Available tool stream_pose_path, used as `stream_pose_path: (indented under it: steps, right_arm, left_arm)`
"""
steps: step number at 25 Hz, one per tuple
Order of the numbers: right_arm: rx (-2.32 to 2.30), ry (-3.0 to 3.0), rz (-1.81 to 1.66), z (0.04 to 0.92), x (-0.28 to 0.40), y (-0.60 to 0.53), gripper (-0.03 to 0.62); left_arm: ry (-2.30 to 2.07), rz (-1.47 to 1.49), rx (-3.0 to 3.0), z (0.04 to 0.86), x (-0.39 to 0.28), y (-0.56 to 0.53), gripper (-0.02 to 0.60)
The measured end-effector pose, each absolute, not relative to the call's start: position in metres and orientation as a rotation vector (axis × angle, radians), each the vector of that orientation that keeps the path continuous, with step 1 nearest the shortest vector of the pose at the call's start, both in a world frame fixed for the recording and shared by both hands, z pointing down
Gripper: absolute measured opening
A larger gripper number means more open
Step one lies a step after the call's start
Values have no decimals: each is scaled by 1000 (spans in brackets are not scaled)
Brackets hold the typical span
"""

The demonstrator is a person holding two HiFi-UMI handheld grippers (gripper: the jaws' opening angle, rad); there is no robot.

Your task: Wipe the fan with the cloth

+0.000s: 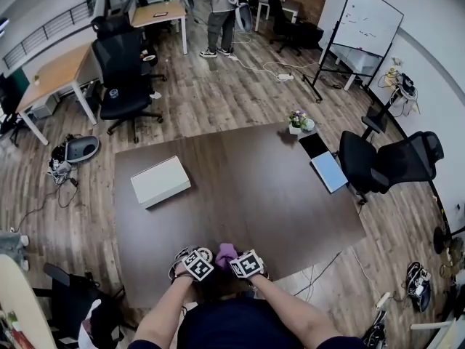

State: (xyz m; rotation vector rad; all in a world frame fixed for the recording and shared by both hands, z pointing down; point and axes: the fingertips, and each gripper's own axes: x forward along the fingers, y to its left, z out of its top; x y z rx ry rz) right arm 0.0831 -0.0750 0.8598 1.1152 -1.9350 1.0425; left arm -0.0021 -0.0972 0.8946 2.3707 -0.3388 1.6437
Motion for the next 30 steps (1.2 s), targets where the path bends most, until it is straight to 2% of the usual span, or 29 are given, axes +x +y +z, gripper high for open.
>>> stream_pose_path:
  steps: [13,20,24,30]
  right_arm:
    - [1203,-1948,1122,857,100,-63,120]
    - [1288,-2164,1086,807,104,-85,120]
    - [1313,-2383,906,734,100,-104,117]
    - [1088,-2575,440,625,58,-104,117]
  left_arm:
    - [-365,1550,2367,889,-4,-96,376]
    - [-542,1048,2495,817,17,-114,376]
    - [-593,814,2585,764,26,-121,376]
    - [-571,646,2740,697,25,-117,376]
